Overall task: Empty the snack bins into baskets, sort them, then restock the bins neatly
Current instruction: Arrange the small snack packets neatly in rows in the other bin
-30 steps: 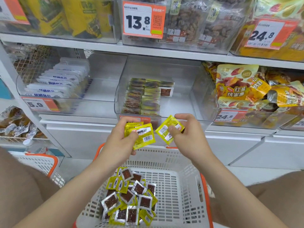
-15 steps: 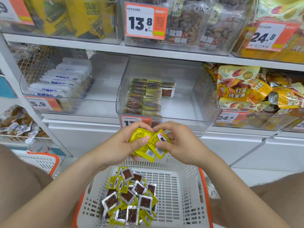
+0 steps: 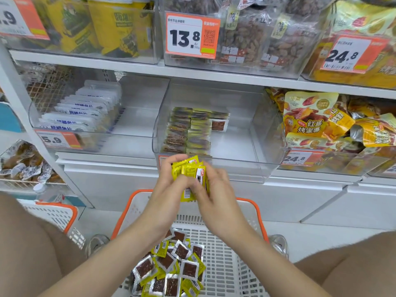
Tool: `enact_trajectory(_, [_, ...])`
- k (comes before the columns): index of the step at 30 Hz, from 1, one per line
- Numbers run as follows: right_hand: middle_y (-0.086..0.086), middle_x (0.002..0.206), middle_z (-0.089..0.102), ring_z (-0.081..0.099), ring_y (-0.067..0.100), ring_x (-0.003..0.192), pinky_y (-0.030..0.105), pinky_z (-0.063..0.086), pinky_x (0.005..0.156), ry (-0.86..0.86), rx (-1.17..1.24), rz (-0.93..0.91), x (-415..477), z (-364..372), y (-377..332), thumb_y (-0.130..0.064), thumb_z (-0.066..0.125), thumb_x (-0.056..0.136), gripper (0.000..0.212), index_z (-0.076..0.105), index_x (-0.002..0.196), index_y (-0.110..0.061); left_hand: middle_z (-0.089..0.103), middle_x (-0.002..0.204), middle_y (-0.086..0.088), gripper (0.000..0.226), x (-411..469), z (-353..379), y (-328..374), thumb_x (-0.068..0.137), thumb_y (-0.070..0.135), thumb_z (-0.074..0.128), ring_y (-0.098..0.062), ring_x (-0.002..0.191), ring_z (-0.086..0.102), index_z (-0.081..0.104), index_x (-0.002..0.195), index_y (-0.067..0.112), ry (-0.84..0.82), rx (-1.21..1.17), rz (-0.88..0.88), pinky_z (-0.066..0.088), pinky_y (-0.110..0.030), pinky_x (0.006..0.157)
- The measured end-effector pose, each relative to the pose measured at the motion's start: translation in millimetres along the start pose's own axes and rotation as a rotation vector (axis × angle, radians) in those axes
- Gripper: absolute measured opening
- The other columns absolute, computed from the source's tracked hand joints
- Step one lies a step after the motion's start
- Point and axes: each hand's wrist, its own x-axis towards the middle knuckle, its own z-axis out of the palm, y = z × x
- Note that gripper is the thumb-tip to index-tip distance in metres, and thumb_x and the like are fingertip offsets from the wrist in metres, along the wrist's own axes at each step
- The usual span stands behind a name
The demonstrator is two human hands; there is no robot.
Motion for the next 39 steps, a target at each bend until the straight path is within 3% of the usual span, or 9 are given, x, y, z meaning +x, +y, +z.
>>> enact_trajectory(3, [-0.015, 0.154, 0.042, 0.036, -0.004, 0.143, 0.021, 0.033, 0.117, -0.133, 0.119, -0.010, -8.8, 9.8, -12.9, -0.031, 0.037, 0.113, 0.055, 0.018, 0.164, -0.027, 0.072, 0.109, 0.002, 0.035, -8.1, 8.4, -0.9, 0.096, 0.015, 0.061, -0.008, 0.096, 0.068, 0.050, 0.126, 0.029, 0.051, 0.095, 0.040, 0.052, -0.016, 0.076])
enact_trajectory(8, [-0.046, 0.126, 0.053, 0.055, -0.011, 0.117, 0.015, 0.045, 0.099, -0.132, 0.096, 0.022, -9.2, -1.0, -15.5, -0.021, 0.047, 0.109, 0.057, 0.026, 0.157, -0.043, 0.067, 0.106, -0.009, 0.034, 8.0, -1.5, 7.1, 0.086, 0.019, 0.055, -0.018, 0.088, 0.067, 0.049, 0.119, 0.025, 0.142, 0.002, -0.125, 0.050, -0.038, 0.078])
enact_trajectory(10, [-0.030, 0.135, 0.056, 0.056, 0.002, 0.123, 0.028, 0.046, 0.105, -0.069, 0.014, -0.001, -7.1, -1.8, -12.9, -0.026, 0.052, 0.108, 0.055, 0.029, 0.156, -0.037, 0.071, 0.110, -0.012, 0.031, 12.6, -3.9, 7.9, 0.098, 0.010, 0.055, -0.022, 0.092, 0.069, 0.052, 0.126, 0.023, 0.131, -0.029, -0.155, 0.051, -0.040, 0.082])
enact_trajectory(13, [-0.002, 0.154, 0.037, 0.034, 0.017, 0.139, 0.037, 0.030, 0.119, -0.071, -0.153, 0.024, -4.4, -4.2, -15.8, -0.035, 0.048, 0.109, 0.068, 0.011, 0.165, -0.021, 0.077, 0.114, -0.004, 0.029, 5.4, 2.6, 5.9, 0.108, 0.007, 0.048, -0.014, 0.100, 0.071, 0.059, 0.131, 0.020, -0.016, 0.000, -0.166, 0.052, -0.037, 0.095])
enact_trajectory(17, [-0.012, 0.171, -0.004, -0.006, 0.006, 0.158, 0.030, 0.012, 0.130, -0.443, -0.248, -0.134, 1.5, -47.9, -20.2, -0.042, 0.074, 0.094, 0.114, -0.014, 0.165, -0.024, 0.077, 0.115, -0.012, 0.029, 8.5, 2.6, 13.8, 0.107, 0.004, 0.047, -0.023, 0.101, 0.074, 0.064, 0.127, 0.015, -0.004, -0.066, -0.198, 0.054, -0.048, 0.097])
enact_trajectory(23, [-0.006, 0.133, 0.057, 0.054, 0.008, 0.124, 0.014, 0.040, 0.099, -0.325, -0.292, -0.496, 25.6, -72.3, -15.1, -0.009, 0.076, 0.093, 0.045, 0.059, 0.134, -0.019, 0.065, 0.088, -0.009, 0.030, 17.4, -3.9, 43.1, 0.089, 0.003, 0.035, -0.020, 0.072, 0.054, 0.063, 0.101, 0.004, -0.317, -0.074, -0.419, 0.036, -0.035, 0.067])
enact_trajectory(30, [-0.008, 0.136, 0.059, 0.052, -0.003, 0.123, 0.012, 0.038, 0.096, -0.229, -0.267, -0.543, 52.4, -86.2, -28.7, -0.024, 0.069, 0.100, 0.041, 0.057, 0.139, -0.019, 0.063, 0.113, -0.025, 0.038, 56.0, -9.4, 86.7, 0.087, 0.004, 0.038, -0.029, 0.079, 0.065, 0.067, 0.110, -0.007, -0.487, -0.157, -0.497, 0.044, -0.031, 0.063])
enact_trajectory(34, [0.000, 0.122, 0.062, 0.058, 0.012, 0.107, 0.025, 0.043, 0.089, -0.132, -0.370, -0.497, 74.1, -97.5, -21.1, -0.027, 0.062, 0.102, 0.035, 0.054, 0.135, -0.017, 0.076, 0.109, -0.019, 0.041, 76.8, 5.7, 93.1, 0.110, 0.027, 0.040, -0.038, 0.092, 0.077, 0.073, 0.114, 0.004, -0.314, 0.199, -0.378, 0.065, -0.040, 0.077])
enact_trajectory(39, [0.001, 0.108, 0.067, 0.061, 0.028, 0.101, 0.040, 0.044, 0.079, -0.242, -0.603, -0.141, 123.1, -124.7, 12.4, -0.041, 0.056, 0.105, 0.032, 0.053, 0.130, -0.021, 0.077, 0.081, 0.010, 0.011, 124.7, 2.9, 74.9, 0.095, 0.024, 0.073, -0.002, 0.071, 0.072, 0.079, 0.086, 0.024, -0.230, 1.030, 0.244, 0.060, -0.031, 0.070])
